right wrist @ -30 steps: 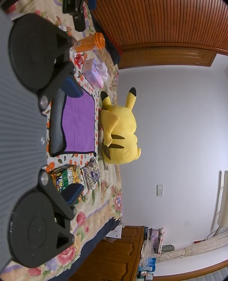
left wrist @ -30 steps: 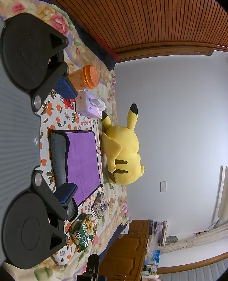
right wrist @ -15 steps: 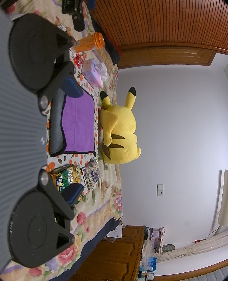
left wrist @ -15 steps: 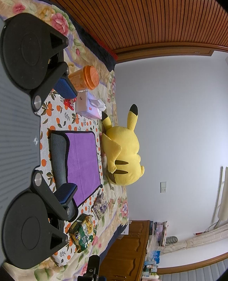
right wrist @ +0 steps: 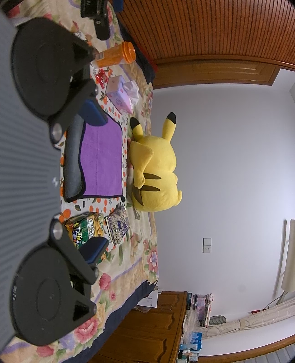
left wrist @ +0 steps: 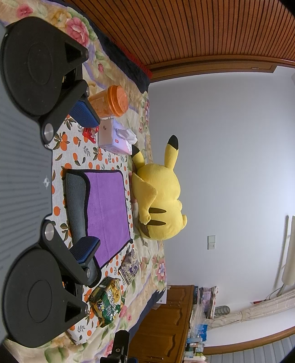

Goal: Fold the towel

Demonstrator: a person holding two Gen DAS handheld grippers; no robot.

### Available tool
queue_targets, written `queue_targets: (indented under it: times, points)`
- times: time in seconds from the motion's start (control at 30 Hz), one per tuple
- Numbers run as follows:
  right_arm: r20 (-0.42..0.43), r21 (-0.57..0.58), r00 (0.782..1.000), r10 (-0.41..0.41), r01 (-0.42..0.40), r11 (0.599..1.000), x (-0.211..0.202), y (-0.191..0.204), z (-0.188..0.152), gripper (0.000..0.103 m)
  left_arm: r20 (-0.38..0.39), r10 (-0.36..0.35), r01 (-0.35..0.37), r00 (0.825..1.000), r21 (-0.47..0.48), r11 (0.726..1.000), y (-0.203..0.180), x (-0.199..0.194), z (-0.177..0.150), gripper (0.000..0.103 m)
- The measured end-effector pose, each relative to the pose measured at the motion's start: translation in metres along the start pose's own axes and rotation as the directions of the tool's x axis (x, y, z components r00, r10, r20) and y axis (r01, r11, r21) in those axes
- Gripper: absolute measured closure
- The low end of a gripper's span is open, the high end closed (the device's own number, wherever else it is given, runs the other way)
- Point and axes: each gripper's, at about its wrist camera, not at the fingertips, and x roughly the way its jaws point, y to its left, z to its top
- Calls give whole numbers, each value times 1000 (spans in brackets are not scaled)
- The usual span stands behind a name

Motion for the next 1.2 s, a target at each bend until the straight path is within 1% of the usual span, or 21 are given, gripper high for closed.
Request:
queue_targets:
  times: [1.2]
  points:
    - [1,-3,1000,-1,1,1000,-1,2,0,0,-3,0,0,1000,4,1000,1,0,2,0]
